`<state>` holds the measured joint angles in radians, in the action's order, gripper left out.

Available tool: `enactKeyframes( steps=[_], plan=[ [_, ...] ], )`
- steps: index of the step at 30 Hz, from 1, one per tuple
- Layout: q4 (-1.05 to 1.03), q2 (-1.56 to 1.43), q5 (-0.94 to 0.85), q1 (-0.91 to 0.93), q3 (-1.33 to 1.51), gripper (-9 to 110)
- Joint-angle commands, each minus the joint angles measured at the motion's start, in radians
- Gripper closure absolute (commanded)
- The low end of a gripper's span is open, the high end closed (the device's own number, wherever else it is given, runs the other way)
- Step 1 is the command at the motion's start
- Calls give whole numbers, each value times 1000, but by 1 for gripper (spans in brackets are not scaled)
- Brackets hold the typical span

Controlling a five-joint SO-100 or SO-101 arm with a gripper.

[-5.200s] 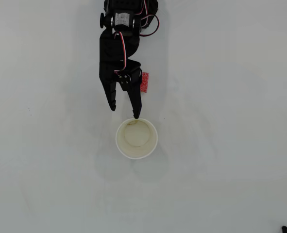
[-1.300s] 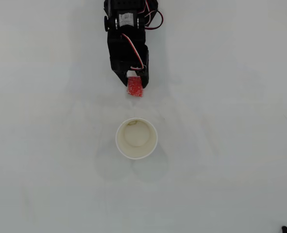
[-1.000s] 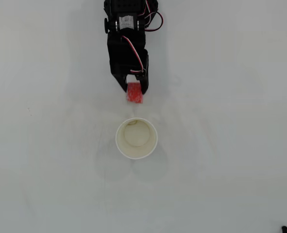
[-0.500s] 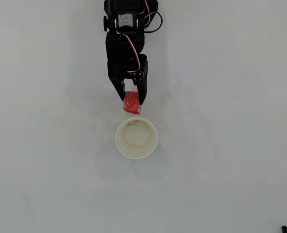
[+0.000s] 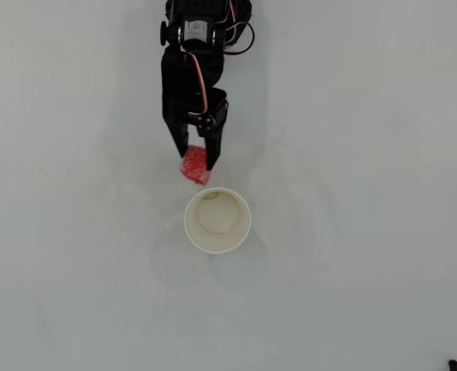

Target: Grasp a red cube and put it in the cup.

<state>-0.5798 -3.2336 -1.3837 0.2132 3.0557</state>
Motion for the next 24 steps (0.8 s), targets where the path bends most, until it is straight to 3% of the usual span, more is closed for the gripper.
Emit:
enactKeyframes(
  steps=[1, 9, 24],
  plan=[
    [44, -15, 25, 21, -25, 97],
    [37, -15, 21, 34, -21, 98],
    [21, -14, 8, 219, -15, 98]
  ],
)
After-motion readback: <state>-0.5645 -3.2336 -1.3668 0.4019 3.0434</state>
